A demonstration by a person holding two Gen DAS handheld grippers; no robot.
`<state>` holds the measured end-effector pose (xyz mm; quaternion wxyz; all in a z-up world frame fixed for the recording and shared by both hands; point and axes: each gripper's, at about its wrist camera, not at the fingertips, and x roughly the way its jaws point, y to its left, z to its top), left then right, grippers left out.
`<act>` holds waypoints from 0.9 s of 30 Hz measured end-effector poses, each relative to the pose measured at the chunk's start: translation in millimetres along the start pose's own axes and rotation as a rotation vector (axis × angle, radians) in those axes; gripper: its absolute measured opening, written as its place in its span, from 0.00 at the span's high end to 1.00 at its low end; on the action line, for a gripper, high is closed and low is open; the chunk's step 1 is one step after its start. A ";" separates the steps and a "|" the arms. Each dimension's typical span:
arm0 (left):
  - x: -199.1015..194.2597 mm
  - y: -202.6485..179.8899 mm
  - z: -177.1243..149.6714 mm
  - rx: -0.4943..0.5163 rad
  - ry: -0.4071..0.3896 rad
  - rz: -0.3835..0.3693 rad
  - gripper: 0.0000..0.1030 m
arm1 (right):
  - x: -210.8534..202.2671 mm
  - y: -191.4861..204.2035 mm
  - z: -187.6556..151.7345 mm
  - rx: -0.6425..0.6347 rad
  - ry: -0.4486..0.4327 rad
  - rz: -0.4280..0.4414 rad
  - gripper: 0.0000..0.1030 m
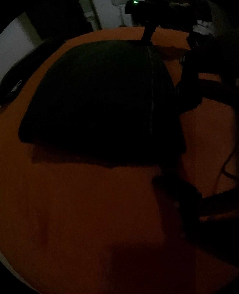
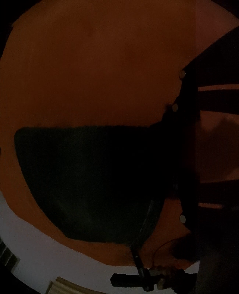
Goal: Fold clothes
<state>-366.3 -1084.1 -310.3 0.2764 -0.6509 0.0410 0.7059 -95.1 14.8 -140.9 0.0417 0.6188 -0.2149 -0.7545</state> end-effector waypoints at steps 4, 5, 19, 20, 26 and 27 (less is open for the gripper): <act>8.1 -13.8 12.3 0.083 -0.030 0.000 0.31 | 6.0 4.4 5.4 0.018 0.002 0.023 0.38; 11.8 -12.3 13.1 0.062 -0.019 -0.050 0.32 | 8.5 8.3 6.9 0.016 0.003 0.031 0.38; -43.5 -1.5 18.9 0.020 -0.049 -0.111 0.44 | 15.7 22.0 57.0 -0.009 -0.013 0.038 0.33; -45.3 -1.6 28.5 0.000 -0.068 -0.135 0.38 | 15.8 25.0 61.2 0.004 -0.032 0.051 0.32; -12.0 -26.4 22.2 0.027 -0.022 -0.160 0.37 | 78.5 9.6 96.7 0.032 -0.060 0.091 0.30; -11.1 -29.9 20.9 0.040 -0.019 -0.163 0.38 | 89.6 11.4 98.8 0.016 -0.061 0.095 0.28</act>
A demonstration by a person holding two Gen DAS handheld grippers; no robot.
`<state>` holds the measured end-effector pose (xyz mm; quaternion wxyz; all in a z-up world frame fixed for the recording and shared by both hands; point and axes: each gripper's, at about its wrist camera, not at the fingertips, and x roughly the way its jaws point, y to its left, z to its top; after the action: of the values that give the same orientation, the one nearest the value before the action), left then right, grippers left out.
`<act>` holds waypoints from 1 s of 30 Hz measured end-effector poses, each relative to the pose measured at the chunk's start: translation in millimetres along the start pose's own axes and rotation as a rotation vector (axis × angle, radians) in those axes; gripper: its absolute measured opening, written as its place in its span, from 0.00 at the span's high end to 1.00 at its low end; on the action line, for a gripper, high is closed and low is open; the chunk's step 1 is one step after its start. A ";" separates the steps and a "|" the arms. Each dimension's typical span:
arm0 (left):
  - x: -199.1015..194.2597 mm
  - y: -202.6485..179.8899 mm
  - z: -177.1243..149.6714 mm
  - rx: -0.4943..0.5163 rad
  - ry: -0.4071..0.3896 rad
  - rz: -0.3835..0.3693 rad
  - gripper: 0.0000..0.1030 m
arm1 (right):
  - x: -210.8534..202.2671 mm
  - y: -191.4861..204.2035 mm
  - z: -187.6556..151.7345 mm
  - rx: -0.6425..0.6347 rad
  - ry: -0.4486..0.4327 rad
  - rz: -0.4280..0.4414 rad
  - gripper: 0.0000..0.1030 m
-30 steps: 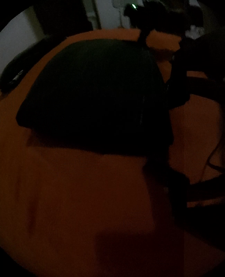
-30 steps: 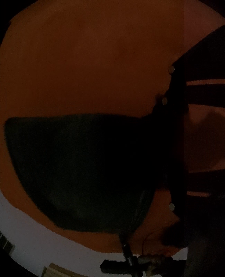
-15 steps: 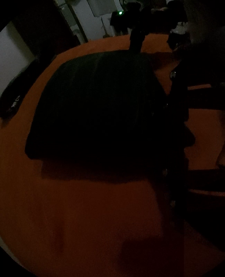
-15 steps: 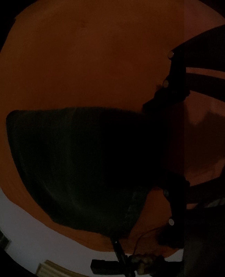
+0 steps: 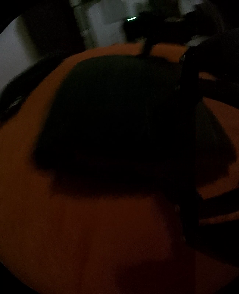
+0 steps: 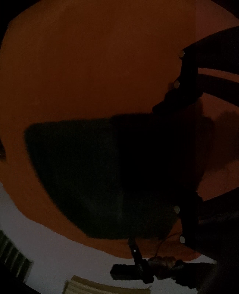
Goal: Fold clothes
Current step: 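Grasp the bundle edge with both tools and lift it slightly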
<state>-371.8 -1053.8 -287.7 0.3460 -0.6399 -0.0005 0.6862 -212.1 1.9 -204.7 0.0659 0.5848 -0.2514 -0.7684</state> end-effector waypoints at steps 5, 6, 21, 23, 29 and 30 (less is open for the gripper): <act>7.2 -16.8 -5.6 0.062 0.020 -0.016 0.37 | -1.9 -13.8 18.1 -0.048 -0.042 0.092 0.25; 5.4 -14.8 -1.4 0.053 0.000 -0.030 0.37 | -5.3 -19.5 25.4 -0.073 -0.069 0.103 0.23; 49.0 -16.1 -3.2 -0.171 -0.063 -0.293 0.27 | -26.9 -63.2 48.2 -0.022 -0.111 0.379 0.20; 63.4 -49.8 1.1 -0.196 -0.071 -0.322 0.36 | -29.3 -67.2 54.8 -0.034 -0.108 0.389 0.30; 106.2 -85.1 28.1 -0.208 -0.014 -0.420 0.24 | -27.1 -65.2 46.7 -0.064 -0.080 0.402 0.26; 110.0 -91.4 38.7 -0.207 -0.002 -0.438 0.20 | -26.8 -64.9 46.9 -0.035 -0.068 0.427 0.24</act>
<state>-356.0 -914.9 -336.7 0.4191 -0.6559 -0.2097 0.5918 -235.1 83.2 -202.7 0.2286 0.4907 -0.3583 -0.7606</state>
